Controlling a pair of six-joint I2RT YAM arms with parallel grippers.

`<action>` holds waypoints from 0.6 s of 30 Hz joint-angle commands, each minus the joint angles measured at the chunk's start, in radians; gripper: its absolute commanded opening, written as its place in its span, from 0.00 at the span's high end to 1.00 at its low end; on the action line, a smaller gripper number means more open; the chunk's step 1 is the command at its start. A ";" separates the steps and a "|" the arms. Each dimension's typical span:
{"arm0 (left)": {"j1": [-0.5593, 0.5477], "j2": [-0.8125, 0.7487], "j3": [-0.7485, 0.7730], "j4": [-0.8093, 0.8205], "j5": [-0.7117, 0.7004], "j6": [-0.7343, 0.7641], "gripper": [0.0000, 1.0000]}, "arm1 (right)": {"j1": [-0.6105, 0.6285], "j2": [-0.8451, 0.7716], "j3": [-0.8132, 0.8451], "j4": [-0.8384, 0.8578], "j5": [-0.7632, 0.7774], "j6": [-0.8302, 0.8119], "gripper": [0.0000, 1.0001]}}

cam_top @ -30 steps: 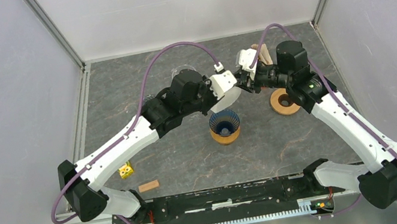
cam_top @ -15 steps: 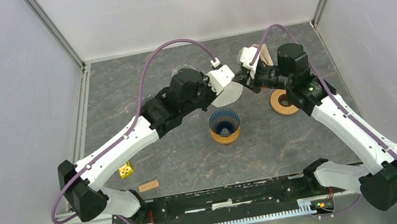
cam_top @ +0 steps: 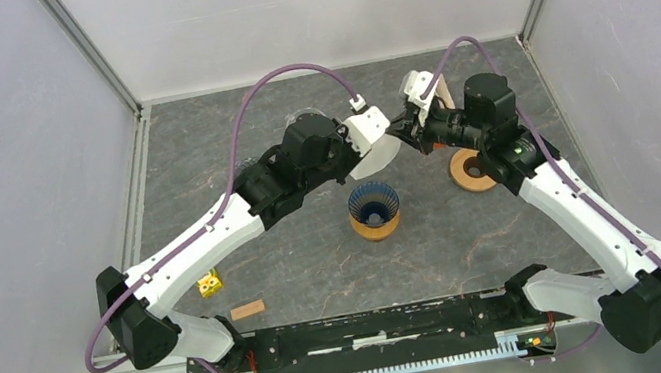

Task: Place the coffee filter in the dripper
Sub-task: Place the coffee filter in the coffee dripper.

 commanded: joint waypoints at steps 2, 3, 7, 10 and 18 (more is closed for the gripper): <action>-0.003 -0.025 0.013 0.031 -0.001 -0.049 0.98 | 0.003 -0.025 -0.008 0.033 -0.011 0.033 0.62; -0.003 -0.029 0.020 0.015 0.011 -0.043 0.98 | 0.001 -0.032 -0.009 0.025 -0.011 0.024 0.53; -0.002 -0.060 0.075 -0.110 0.124 -0.046 0.98 | -0.003 -0.077 0.010 -0.053 -0.010 -0.065 0.34; -0.002 -0.078 0.116 -0.210 0.205 -0.068 0.98 | -0.003 -0.111 0.060 -0.180 -0.049 -0.191 0.28; -0.001 -0.013 0.277 -0.539 0.369 -0.139 0.98 | -0.003 -0.226 0.161 -0.510 -0.139 -0.498 0.21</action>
